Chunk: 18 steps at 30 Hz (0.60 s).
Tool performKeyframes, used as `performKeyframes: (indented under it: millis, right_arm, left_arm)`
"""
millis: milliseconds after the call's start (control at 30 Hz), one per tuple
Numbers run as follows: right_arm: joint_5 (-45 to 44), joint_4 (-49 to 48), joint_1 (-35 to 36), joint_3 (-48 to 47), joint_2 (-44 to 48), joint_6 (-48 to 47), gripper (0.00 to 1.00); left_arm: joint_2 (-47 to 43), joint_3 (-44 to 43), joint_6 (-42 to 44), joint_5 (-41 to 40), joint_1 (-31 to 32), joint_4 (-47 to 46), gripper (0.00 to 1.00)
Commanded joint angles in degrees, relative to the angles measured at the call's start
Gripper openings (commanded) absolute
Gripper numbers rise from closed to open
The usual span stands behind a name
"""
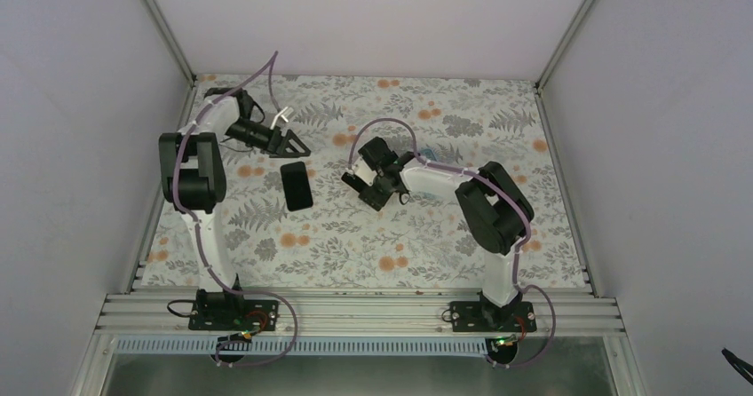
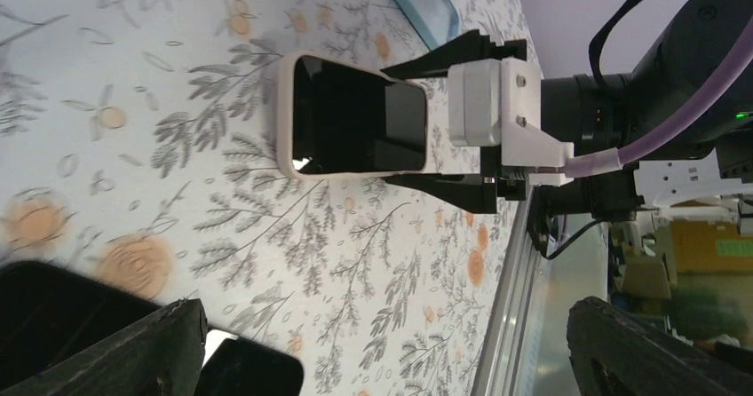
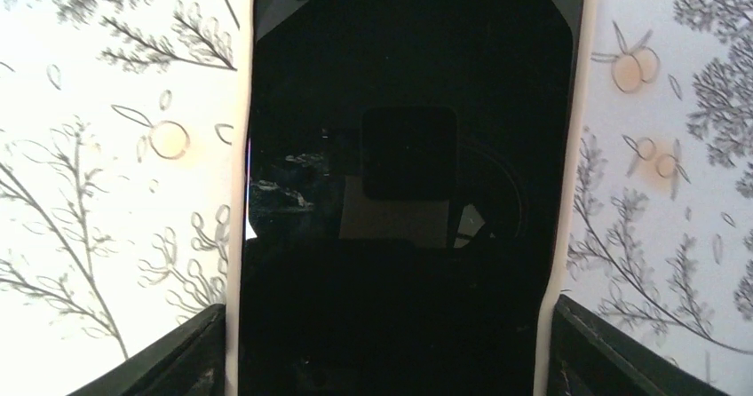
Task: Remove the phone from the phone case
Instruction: Pick up the phone at the center of the board.
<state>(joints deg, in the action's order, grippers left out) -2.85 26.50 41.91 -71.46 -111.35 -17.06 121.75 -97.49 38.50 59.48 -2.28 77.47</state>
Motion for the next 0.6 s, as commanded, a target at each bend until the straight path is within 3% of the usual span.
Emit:
performKeyframes:
  millis: [0, 567]
  right_arm:
    - [-3.70, 1.23, -0.05, -1.78, 3.91, 0.01, 0.65]
    - [-0.96, 6.66, 7.14, -14.95, 3.96, 1.19, 0.65]
  left_arm:
    - [2.17, -0.22, 0.79, 2.38, 2.86, 0.31, 1.00]
    - [7.91, -5.27, -1.45, 2.38, 5.59, 0.31, 1.00]
